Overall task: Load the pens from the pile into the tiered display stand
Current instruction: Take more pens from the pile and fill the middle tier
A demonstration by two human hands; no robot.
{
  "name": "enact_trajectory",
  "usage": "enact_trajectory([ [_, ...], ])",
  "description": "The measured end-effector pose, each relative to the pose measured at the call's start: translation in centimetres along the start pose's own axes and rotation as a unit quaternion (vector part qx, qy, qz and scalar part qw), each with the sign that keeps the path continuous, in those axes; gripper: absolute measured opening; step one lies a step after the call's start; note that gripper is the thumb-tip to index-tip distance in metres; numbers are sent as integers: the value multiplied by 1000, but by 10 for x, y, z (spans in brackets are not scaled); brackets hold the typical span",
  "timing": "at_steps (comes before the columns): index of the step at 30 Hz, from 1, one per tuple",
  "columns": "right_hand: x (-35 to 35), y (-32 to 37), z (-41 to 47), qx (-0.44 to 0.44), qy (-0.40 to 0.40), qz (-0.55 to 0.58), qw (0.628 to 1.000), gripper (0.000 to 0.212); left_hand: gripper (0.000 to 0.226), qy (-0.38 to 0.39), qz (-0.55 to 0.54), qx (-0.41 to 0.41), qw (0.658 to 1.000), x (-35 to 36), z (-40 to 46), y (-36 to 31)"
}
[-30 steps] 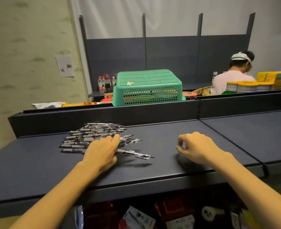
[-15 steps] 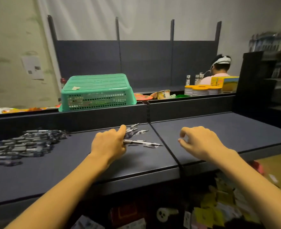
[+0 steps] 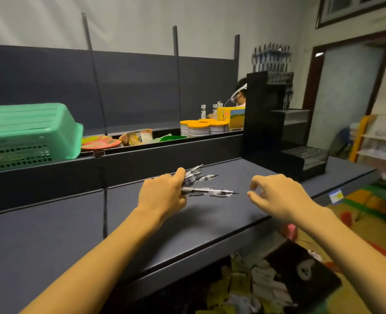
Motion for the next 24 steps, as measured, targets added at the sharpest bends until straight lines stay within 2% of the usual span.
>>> enact_trajectory([
  [3,-2,-45,17,4,17,8,1000,27,27,-12,-19,4,1000,14,47,-38],
  [9,-14,-145,39,-19,39,96,994,24,20,-53,-76,7,996,34,126,-124],
  [13,-19,-198,54,-64,40,158,984,24,22,-74,-66,-32,995,41,160,-168],
  [18,-20,-244,69,-154,63,243,956,23,25,-88,-85,-130,984,42,175,-212],
  [21,-21,-266,77,-191,82,298,932,31,24,-90,-85,-157,980,36,180,-237],
  [24,-22,-277,85,-228,107,376,892,32,24,-101,-75,-184,975,31,184,-256],
])
Point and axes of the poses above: each hand's wrist, its own z-axis towards the middle knuckle, its own x-axis out of the palm, y = z × x, the point moved 4 cm from there along z, towards the middle knuckle, and after that the axes turned 12 degrees about y, right-handed, at the moved point
